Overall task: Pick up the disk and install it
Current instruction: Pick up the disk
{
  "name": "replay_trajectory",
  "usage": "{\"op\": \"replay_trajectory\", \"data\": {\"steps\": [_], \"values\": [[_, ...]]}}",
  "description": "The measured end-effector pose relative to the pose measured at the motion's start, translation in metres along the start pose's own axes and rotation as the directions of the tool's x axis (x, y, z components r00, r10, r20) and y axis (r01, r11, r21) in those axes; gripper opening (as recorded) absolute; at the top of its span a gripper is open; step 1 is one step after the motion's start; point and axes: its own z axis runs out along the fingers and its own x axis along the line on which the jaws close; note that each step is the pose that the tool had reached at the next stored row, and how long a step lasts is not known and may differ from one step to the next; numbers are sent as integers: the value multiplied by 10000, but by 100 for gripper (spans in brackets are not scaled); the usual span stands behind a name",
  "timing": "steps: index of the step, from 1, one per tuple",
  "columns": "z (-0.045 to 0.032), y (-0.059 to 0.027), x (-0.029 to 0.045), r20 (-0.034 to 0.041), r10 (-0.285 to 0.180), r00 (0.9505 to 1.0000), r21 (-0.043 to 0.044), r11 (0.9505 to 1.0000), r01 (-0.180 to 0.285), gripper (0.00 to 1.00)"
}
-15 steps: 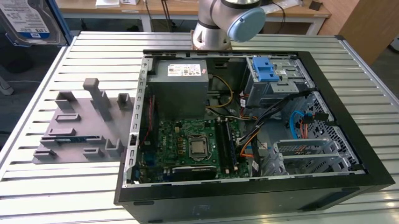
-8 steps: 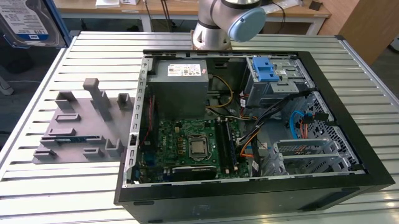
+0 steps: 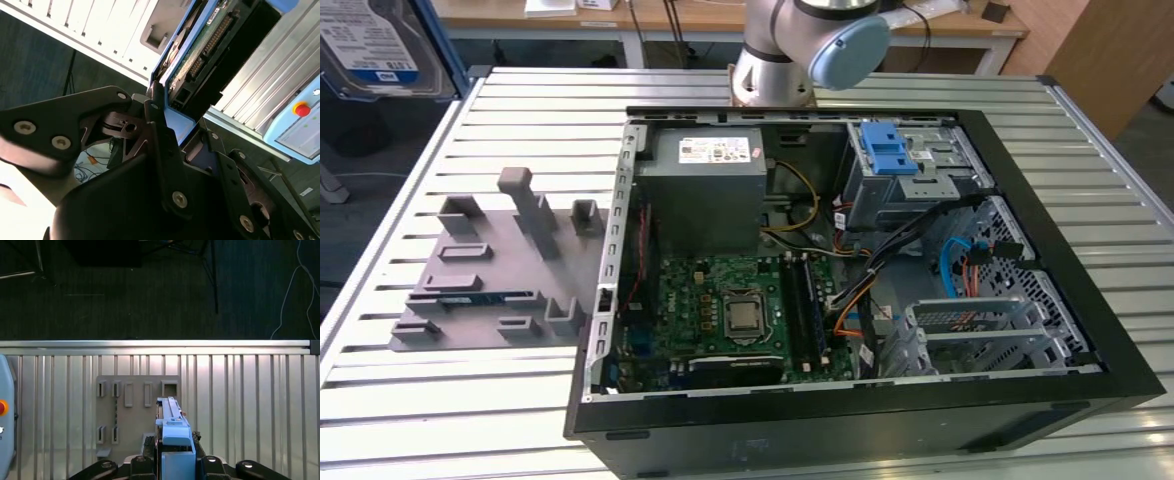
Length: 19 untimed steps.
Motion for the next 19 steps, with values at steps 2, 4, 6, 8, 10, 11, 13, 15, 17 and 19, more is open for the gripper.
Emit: {"op": "replay_trajectory", "data": {"steps": [2,4,6,8,10,11,13,15,17,19], "values": [[-1,0,32,0,1,10000,0,10000,-1,36],[-2,-1,65,0,0,10000,0,10000,0,36],[-2,-1,101,0,1,10000,1,10000,-1,36],[-4,-3,138,0,1,10000,-1,10000,-1,36],[-4,-3,171,1,1,10000,0,10000,-1,36],[-4,-3,183,1,0,10000,0,10000,0,36],[-5,-6,200,1,0,10000,0,10000,0,36],[-6,-25,209,1,0,10000,0,10000,0,36],[-7,-58,215,0,1,10000,-5,10000,-1,36],[-8,-97,217,0,1,10000,-9,10000,-1,36]]}}
